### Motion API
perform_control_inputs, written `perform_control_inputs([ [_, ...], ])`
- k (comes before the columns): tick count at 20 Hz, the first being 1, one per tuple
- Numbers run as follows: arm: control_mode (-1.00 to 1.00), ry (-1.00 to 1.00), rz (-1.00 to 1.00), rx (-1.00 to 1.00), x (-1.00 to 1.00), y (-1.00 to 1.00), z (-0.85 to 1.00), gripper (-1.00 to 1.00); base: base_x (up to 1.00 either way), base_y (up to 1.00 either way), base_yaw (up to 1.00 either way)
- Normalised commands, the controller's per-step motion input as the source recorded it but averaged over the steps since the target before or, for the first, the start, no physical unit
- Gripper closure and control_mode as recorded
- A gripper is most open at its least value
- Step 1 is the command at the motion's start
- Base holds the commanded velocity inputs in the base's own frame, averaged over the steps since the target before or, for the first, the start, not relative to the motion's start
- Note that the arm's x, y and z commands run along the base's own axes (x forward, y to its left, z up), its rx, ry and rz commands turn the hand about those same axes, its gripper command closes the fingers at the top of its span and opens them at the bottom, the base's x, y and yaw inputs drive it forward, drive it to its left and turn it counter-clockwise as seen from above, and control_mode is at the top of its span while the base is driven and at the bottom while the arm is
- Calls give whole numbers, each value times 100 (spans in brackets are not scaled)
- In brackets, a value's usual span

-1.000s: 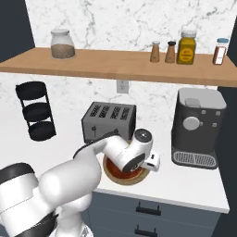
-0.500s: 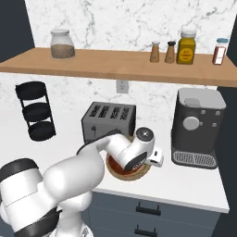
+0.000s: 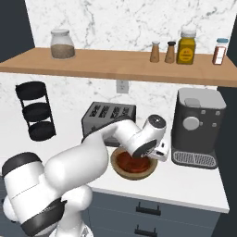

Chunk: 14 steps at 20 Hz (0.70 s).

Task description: Pick up the bowls on the counter and stack them on top of one another in the open cabinet. Place the smaller bowl on top of the larger bowl.

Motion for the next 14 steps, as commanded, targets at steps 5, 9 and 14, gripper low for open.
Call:
perform_control_inputs([
  [5,-100,0,-2,17,-37,-38,1,-100,0,0,0],
  [9,-100,6,-5,16,-14,-27,-32,-100,0,0,0],
  [14,-100,8,-2,27,31,13,-94,-100,0,0,0],
])
